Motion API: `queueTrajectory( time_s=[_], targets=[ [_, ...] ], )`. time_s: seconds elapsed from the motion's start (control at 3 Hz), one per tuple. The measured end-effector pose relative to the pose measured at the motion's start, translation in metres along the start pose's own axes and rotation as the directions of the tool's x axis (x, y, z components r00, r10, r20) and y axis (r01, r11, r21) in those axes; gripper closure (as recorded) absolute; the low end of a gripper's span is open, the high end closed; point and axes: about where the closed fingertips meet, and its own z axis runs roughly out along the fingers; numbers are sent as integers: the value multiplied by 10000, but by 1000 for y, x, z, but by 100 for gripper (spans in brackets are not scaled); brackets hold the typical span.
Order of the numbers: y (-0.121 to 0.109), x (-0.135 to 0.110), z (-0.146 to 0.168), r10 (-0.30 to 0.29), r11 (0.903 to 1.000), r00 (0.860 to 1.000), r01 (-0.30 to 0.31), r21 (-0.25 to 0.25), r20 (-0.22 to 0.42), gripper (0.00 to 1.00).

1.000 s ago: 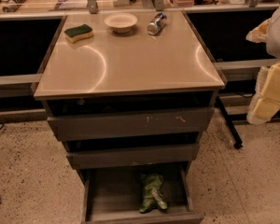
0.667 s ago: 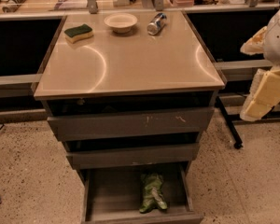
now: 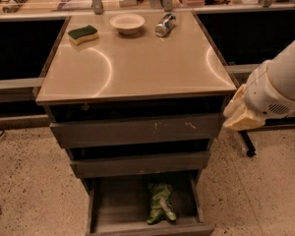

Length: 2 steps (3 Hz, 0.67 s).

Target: Pick green rice chip bag from bottom drawer and place on counter

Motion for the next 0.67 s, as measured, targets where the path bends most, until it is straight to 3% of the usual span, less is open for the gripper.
queueTrajectory(
  time_s=[0.33,0.67],
  targets=[
    [9,10,79,108,9987,9997,-96,-504,236,89],
    [29,21,155,507,9897,9978,-446,-1363,421,100]
  ],
)
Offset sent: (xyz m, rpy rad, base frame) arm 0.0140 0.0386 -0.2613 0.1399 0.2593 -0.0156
